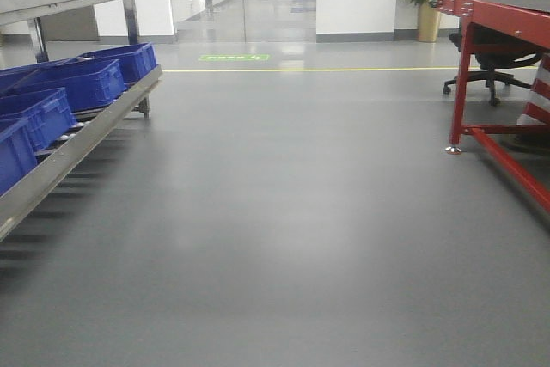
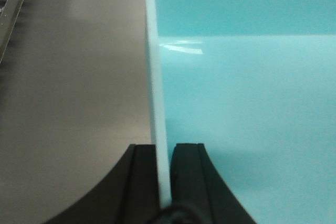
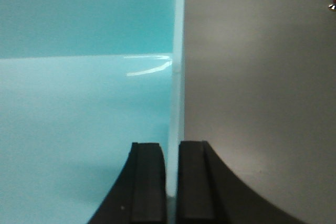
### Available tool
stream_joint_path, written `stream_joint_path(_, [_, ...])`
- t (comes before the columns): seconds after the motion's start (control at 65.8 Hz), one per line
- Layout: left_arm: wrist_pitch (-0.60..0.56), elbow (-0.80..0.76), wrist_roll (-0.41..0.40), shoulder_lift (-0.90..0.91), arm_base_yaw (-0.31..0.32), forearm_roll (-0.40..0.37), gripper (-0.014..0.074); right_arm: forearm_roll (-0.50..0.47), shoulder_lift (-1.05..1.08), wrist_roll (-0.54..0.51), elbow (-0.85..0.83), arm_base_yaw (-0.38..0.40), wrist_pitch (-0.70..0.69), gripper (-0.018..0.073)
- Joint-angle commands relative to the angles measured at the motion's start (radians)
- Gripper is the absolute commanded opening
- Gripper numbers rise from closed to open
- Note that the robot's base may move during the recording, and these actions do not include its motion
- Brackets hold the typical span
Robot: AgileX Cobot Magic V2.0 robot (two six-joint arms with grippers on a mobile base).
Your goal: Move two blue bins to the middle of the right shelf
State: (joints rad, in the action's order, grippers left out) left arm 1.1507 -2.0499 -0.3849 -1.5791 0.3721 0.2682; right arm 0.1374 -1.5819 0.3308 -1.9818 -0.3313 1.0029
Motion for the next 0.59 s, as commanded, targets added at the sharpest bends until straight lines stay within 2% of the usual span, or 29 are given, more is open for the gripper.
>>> stream_joint_path(0.0, [-0.044, -0.009, -0.001, 0.009, 0.009, -0.012, -0.0111, -0.011, 0.011, -0.007, -0.014, -0.002, -0.053, -0.0167])
stream_joint_path(0.577, [-0.044, -0.009, -0.001, 0.009, 0.009, -0.012, -0.0111, -0.011, 0.011, -0.007, -0.014, -0.002, -0.053, -0.0167])
